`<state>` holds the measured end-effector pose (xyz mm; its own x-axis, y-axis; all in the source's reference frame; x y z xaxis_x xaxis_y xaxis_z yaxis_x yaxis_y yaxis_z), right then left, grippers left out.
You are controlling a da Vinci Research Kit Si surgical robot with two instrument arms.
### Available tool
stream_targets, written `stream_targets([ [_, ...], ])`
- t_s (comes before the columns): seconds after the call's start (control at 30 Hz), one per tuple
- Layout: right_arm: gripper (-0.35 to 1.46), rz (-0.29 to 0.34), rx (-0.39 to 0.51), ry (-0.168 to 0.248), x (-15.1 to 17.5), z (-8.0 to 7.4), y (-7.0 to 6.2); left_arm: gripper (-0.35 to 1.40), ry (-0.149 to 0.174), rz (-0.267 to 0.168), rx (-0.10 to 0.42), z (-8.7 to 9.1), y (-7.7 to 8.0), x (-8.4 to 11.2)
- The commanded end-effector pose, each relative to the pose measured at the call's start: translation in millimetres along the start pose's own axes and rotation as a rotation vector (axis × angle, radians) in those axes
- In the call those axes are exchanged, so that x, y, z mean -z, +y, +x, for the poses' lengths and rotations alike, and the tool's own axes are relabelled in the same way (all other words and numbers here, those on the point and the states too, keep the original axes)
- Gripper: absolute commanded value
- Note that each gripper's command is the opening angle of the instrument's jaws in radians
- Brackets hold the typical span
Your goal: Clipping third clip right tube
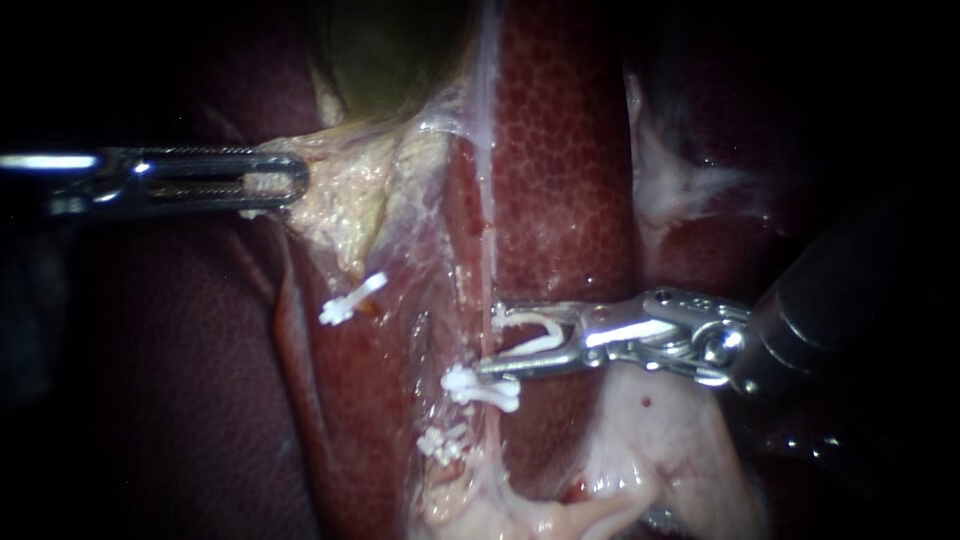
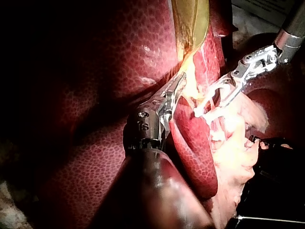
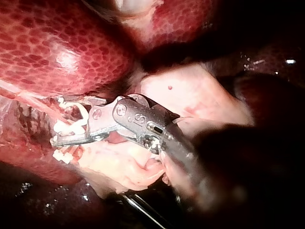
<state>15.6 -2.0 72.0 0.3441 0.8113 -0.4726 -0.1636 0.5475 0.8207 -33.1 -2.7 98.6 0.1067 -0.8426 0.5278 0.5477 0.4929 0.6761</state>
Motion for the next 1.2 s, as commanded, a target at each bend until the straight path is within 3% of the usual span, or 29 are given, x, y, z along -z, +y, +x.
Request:
stream_targets([
  [0.03,0.56,-0.001,0.0,0.001,-0.4,0.0,0.0,-0.18,0.0,0.0,0.0,0.0,0.0,0.0],
  [0.4,0.55,0.026,-0.035,-0.008,-3.4,-0.6,-0.1,-0.18,0.002,-0.002,-0.001,0.1,0.0,-0.1],
  [0.83,0.51,0.069,-0.066,0.062,-3.3,0.7,-0.3,-0.18,0.002,-0.002,-0.001,0.1,0.0,-0.1],
  [1.2,0.47,0.085,-0.073,0.079,-2.6,1.7,-0.7,-0.18,0.002,-0.002,-0.001,0.1,-0.1,-0.1],
])
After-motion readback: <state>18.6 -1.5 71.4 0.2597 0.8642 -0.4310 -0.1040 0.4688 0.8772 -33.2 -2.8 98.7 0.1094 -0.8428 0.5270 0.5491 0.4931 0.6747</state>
